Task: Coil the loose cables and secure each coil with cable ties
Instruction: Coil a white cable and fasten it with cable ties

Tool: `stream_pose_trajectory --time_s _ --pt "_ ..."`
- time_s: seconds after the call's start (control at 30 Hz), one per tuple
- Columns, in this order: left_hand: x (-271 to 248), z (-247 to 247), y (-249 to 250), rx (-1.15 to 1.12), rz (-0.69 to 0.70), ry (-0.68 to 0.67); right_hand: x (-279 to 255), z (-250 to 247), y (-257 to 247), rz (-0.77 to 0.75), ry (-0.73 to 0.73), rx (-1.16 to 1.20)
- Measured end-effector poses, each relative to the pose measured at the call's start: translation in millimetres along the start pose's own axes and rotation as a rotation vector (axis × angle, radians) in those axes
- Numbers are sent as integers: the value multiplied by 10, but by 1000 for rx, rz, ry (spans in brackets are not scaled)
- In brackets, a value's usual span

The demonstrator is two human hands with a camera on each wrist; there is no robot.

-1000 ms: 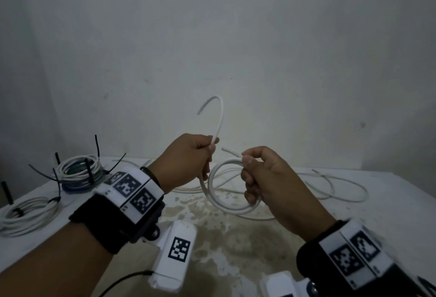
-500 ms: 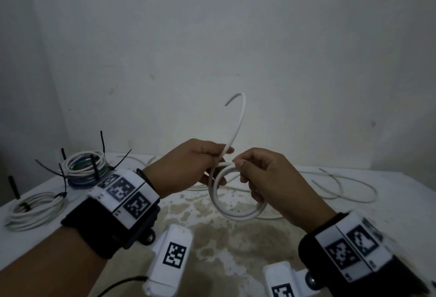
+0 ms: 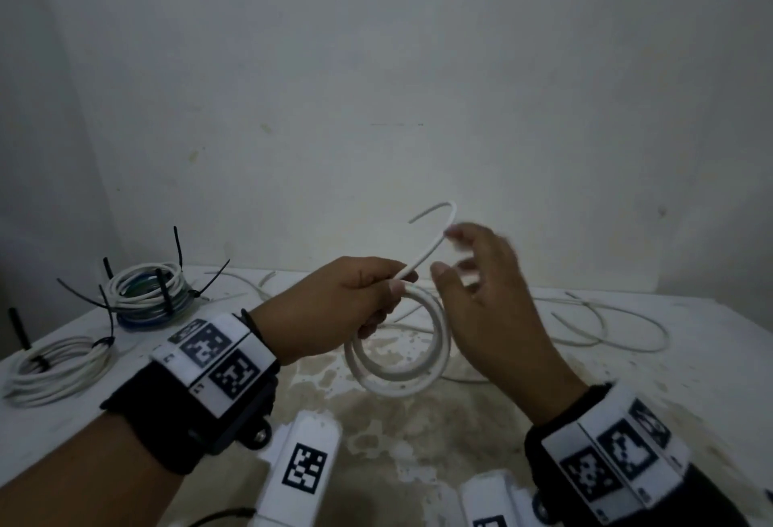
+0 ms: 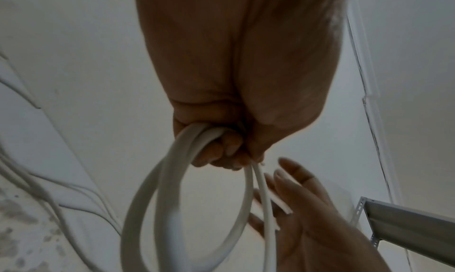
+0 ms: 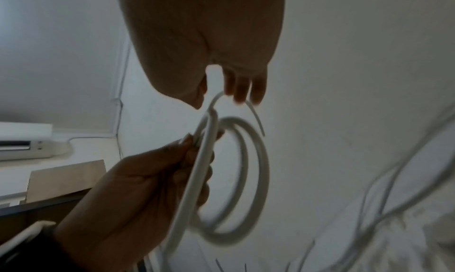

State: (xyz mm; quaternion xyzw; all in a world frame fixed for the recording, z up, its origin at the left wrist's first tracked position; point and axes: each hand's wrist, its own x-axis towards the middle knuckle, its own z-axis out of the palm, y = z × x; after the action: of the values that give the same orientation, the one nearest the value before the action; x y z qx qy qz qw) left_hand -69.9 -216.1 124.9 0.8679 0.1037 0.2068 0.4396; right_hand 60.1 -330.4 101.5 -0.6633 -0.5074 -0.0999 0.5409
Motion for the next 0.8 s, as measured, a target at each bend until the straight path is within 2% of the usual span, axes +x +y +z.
stream_pose_trajectory --time_s 0.07,0.13,0.23,0.37,0.43,0.53,0.6,0.7,0.8 --pt "-13 -19 -12 -62 -25 -15 100 -74 108 -269 32 -420" --pt "-31 -33 -25 -88 -29 -34 228 -138 185 -386 -29 -620" --pt "-49 -53 -53 46 21 7 372 -283 134 -405 -75 -487" --pt "-21 -59 -124 195 111 220 376 -332 17 -434 -118 -417" --pt "-4 -13 -137 173 158 300 332 -303 18 -350 -109 -310" --pt "9 56 -156 109 195 395 245 -246 53 -45 -137 -61" --pt "20 92 -185 9 193 454 172 -176 70 76 -115 85" --pt "34 153 -186 -199 131 524 61 -42 78 130 -28 178" --pt "31 224 -146 -238 139 570 -29 46 54 148 -9 244"
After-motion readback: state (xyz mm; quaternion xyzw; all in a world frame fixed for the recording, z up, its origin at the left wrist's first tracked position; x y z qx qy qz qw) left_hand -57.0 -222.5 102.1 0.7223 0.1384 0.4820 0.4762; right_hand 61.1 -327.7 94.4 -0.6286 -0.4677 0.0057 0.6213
